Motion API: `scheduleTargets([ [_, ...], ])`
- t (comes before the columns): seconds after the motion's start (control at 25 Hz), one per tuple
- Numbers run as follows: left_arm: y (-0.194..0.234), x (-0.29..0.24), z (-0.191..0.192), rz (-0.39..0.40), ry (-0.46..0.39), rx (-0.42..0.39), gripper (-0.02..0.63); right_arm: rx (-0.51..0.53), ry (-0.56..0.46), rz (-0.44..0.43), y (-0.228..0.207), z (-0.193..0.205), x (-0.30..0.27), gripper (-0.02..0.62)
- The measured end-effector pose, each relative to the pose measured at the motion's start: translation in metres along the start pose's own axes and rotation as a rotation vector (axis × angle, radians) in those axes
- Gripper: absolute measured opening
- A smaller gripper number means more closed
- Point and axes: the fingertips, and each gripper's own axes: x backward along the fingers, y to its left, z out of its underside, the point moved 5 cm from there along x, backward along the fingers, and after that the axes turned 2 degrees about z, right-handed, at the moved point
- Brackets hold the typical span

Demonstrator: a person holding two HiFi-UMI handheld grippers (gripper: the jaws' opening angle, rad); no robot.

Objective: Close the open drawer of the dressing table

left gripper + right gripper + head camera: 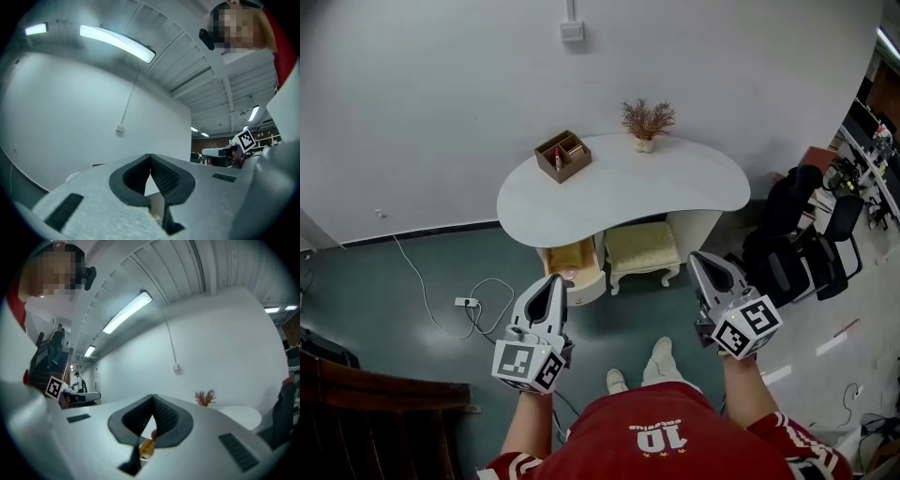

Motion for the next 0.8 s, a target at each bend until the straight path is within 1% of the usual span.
scheduleTargets([
  [0.08, 0.004, -0.007, 0.001, 0.005, -0.006, -0.004, -0.006, 0.011, -0.008, -0.010, 0.002, -0.002, -0.006, 0.005],
  [0.12, 0.005, -0.009, 0.001, 0.013, -0.012, -0.006, 0.023, 0.016, -0.012, -0.015, 0.003, -0.002, -0.009, 0.005],
  [0.16, 0.006, -0.011, 0.000, 0.024, -0.023, -0.004, 0.108, 0.019, -0.016, -0.022, 0.005, -0.003, -0.013, 0.005],
  [0.28, 0.005, -0.012, -0.007, 0.051, -0.074, 0.011, 0.188, 0.015, -0.031, -0.047, 0.008, -0.005, -0.023, 0.005],
  [0.36, 0.004, -0.013, -0.005, 0.058, -0.079, 0.009, 0.253, 0.005, -0.034, -0.056, 0.008, -0.005, -0.030, 0.005],
  [0.4, 0.006, -0.015, -0.001, 0.056, -0.070, 0.013, 0.265, 0.002, -0.031, -0.059, 0.007, -0.004, -0.035, 0.005],
  [0.48, 0.011, -0.016, 0.010, 0.052, -0.039, 0.037, 0.265, 0.005, -0.016, -0.066, 0.006, 0.000, -0.043, 0.005],
  [0.56, 0.013, -0.016, 0.023, 0.054, -0.002, 0.060, 0.236, 0.007, 0.009, -0.077, 0.007, 0.007, -0.049, 0.005],
  [0.68, 0.017, -0.019, 0.047, 0.056, 0.049, 0.061, 0.236, -0.003, 0.040, -0.085, 0.006, 0.022, -0.060, 0.005],
  [0.8, 0.032, -0.023, 0.079, 0.020, 0.101, 0.084, 0.236, -0.017, 0.067, -0.088, 0.004, 0.037, -0.077, 0.005],
])
